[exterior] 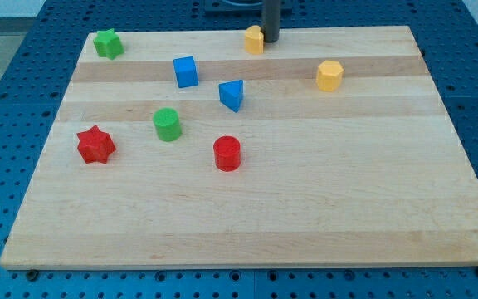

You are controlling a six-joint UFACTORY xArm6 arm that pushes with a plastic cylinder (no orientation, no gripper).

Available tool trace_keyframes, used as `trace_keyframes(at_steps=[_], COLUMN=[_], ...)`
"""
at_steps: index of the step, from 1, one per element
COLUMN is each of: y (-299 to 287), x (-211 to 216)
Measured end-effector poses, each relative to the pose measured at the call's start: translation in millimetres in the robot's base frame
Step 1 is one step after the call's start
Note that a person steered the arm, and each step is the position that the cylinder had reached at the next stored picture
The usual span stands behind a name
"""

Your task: Move your arm towards the blue triangle

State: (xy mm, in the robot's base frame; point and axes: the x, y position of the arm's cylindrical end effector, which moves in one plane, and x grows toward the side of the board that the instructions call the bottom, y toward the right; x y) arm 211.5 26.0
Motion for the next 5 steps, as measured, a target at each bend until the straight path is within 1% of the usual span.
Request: trace_keyframes(at_steps=[1,2,3,4,5], y=[-5,8,8,22,90], x=[2,18,19,22,39])
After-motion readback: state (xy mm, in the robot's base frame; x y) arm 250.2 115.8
